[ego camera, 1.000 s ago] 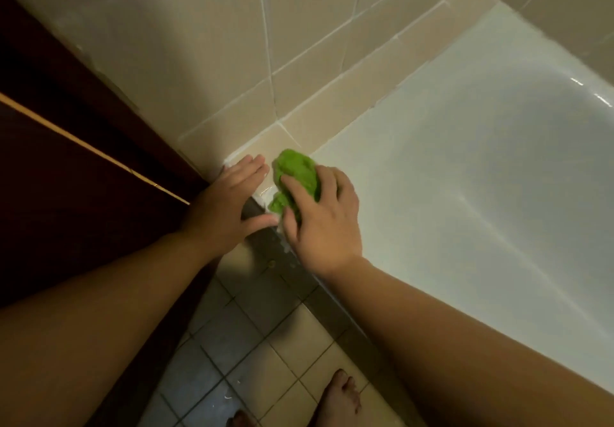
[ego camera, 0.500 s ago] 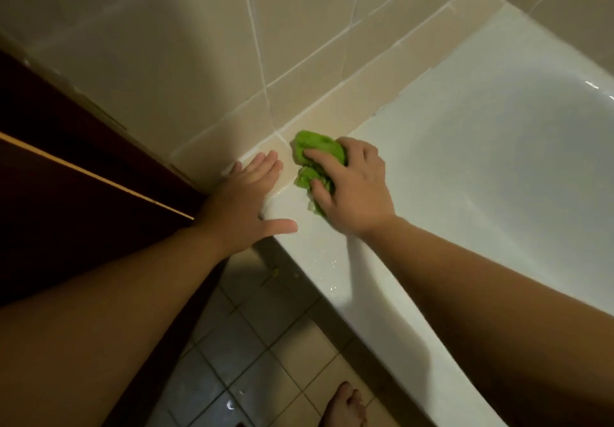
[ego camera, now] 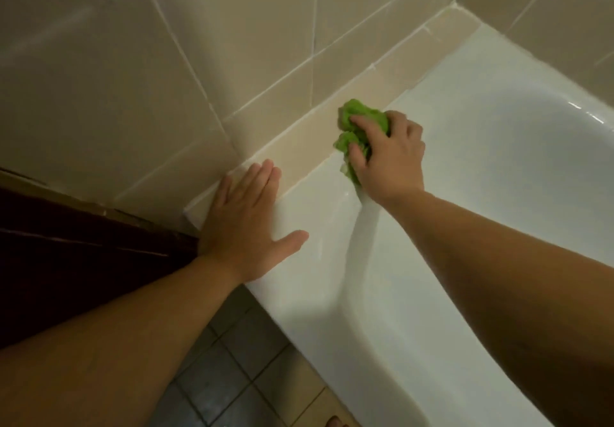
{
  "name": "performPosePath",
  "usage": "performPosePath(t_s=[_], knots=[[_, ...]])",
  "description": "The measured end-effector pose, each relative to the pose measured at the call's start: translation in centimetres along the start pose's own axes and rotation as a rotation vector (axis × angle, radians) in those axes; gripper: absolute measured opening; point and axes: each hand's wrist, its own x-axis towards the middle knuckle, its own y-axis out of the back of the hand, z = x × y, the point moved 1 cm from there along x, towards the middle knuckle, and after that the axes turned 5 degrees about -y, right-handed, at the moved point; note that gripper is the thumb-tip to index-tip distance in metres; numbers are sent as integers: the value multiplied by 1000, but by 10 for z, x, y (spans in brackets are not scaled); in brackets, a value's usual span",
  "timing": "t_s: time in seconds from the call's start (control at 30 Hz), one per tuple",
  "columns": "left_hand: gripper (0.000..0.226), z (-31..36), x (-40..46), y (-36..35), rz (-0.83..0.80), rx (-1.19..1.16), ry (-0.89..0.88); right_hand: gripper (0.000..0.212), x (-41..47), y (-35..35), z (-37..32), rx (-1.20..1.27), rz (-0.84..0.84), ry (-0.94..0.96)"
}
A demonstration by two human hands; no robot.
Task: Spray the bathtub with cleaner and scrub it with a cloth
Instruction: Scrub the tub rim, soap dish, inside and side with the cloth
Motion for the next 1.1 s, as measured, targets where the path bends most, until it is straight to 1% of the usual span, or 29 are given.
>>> performPosePath(t_s=[0.03,0.07,0.1,0.13,0.23,0.27,0.3,0.33,0.4,0.43,0.5,0.57,0.67,0.77,0.87,0.93,1.03,1.1], knots=[[113,2,3,1,-4,3,1,43,9,0,-1,1,16,-115],[113,4,5,2,-11,3,1,43,10,-1,-6,2,25,-189],[112,5,7,3,-19,5,1,42,4,-1,-14,11,24,-212],[111,7,9,4,-30,11,-2,41,-6,-1,-22,31,20,-185],[104,11,14,5,-49,28,-19,40,-52,0,-24,82,-7,17],[101,12,17,5,-45,27,-30,41,-63,-1,-17,94,-7,46],[97,14,20,6,-39,22,-42,42,-69,-2,-9,123,3,21],[93,15,23,5,-34,12,-56,43,-72,-3,-1,179,15,-72],[88,20,30,4,-25,-6,-84,46,-73,-5,8,351,18,-358],[86,22,34,3,-24,-10,-98,49,-73,-7,8,431,20,-472],[84,25,43,2,-22,-20,-129,54,-78,-11,4,526,37,-585],[84,28,51,1,-18,-17,-151,58,-89,-15,-3,599,31,-629],[83,33,59,-1,-26,6,-195,61,-118,-22,-7,627,-50,-686],[81,38,66,-2,-23,-10,-246,58,-143,-33,-8,604,-152,-771],[80,41,74,-2,-36,-27,-282,55,-154,-41,-12,613,-213,-899],[80,43,78,-2,-47,-28,-302,54,-155,-43,-13,666,-200,-932],[82,47,89,-1,-59,-11,-331,59,-157,-56,-6,721,-108,-867],[84,50,96,0,-69,7,-342,63,-160,-76,11,719,-73,-863]])
